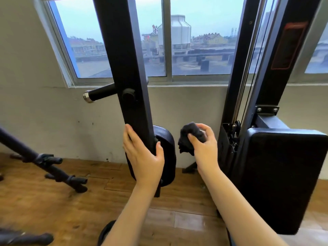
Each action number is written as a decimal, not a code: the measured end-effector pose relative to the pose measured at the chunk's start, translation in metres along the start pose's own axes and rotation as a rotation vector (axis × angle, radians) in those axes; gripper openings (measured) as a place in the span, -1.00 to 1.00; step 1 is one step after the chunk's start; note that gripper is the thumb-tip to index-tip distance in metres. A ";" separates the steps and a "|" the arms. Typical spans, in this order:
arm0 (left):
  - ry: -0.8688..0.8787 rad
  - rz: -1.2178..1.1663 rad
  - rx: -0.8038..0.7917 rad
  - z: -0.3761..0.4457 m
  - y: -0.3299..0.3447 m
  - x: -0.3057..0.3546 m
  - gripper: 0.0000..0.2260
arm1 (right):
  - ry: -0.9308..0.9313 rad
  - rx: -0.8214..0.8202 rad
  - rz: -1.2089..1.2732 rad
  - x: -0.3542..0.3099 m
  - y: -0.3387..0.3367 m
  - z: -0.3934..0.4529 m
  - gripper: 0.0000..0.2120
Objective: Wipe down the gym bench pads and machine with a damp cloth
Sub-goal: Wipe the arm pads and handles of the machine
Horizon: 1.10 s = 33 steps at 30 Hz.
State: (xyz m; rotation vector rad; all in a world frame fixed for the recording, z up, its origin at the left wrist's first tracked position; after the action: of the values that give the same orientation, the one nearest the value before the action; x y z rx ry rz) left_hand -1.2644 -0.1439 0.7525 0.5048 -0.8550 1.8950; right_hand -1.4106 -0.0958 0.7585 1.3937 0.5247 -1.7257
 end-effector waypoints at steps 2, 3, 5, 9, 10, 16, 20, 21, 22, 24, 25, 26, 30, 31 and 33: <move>0.024 0.048 0.012 -0.001 0.007 -0.004 -0.15 | -0.037 -0.003 -0.033 0.002 0.003 0.010 -0.74; 0.038 0.071 0.024 -0.001 0.009 -0.006 -0.16 | -0.060 0.001 -0.041 0.003 0.005 0.017 -0.74; 0.066 0.137 0.061 -0.002 0.011 -0.007 -0.20 | -0.086 0.014 -0.028 0.006 0.007 0.030 -0.74; 0.268 0.401 0.108 -0.015 0.016 0.002 -0.35 | 0.055 -0.172 0.102 0.027 0.020 0.050 -0.77; 0.357 0.451 0.081 -0.019 0.020 0.007 -0.37 | 0.113 -0.258 0.155 0.035 0.023 0.055 -0.76; 0.112 0.611 0.282 0.017 -0.001 0.007 -0.23 | 0.261 -0.539 0.132 0.082 0.031 0.086 -0.79; 0.027 0.675 0.387 0.026 0.004 0.013 -0.20 | 0.239 -0.584 0.170 0.091 0.043 0.109 -0.75; 0.020 0.714 0.380 0.022 0.011 0.015 -0.20 | 0.251 -0.600 0.202 0.089 0.049 0.114 -0.76; 0.013 0.768 0.360 0.018 0.018 0.016 -0.21 | 0.269 -0.638 0.232 0.087 0.055 0.117 -0.78; 0.004 0.889 0.293 0.008 0.031 0.014 -0.27 | 0.300 -0.791 0.269 0.083 0.071 0.117 -0.83; -0.002 0.946 0.250 0.004 0.036 0.013 -0.32 | 0.329 -0.871 0.287 0.082 0.078 0.113 -0.83; -0.016 1.000 0.206 0.000 0.039 0.012 -0.37 | 0.367 -0.937 0.305 0.084 0.082 0.109 -0.83; -0.135 1.190 0.049 -0.006 0.045 0.017 -0.39 | 0.455 -1.051 0.227 0.110 0.083 0.107 -0.84; -0.169 1.232 0.022 -0.005 0.047 0.020 -0.36 | 0.460 -1.074 0.177 0.118 0.081 0.108 -0.84; -0.238 1.295 -0.023 -0.006 0.049 0.031 -0.29 | 0.473 -1.058 0.129 0.130 0.080 0.111 -0.86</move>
State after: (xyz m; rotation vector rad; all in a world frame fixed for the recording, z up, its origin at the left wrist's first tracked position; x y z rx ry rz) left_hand -1.3213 -0.1353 0.7519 0.1150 -1.5825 2.9962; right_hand -1.4163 -0.2690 0.6838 0.9686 1.3278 -0.7359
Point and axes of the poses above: each hand's wrist, its own z-axis towards the middle knuckle, its own y-axis out of the palm, x = y × z, the point moved 2 cm from there along z, towards the middle knuckle, and after that the axes turned 6 degrees about -x, right-handed, at the moved point
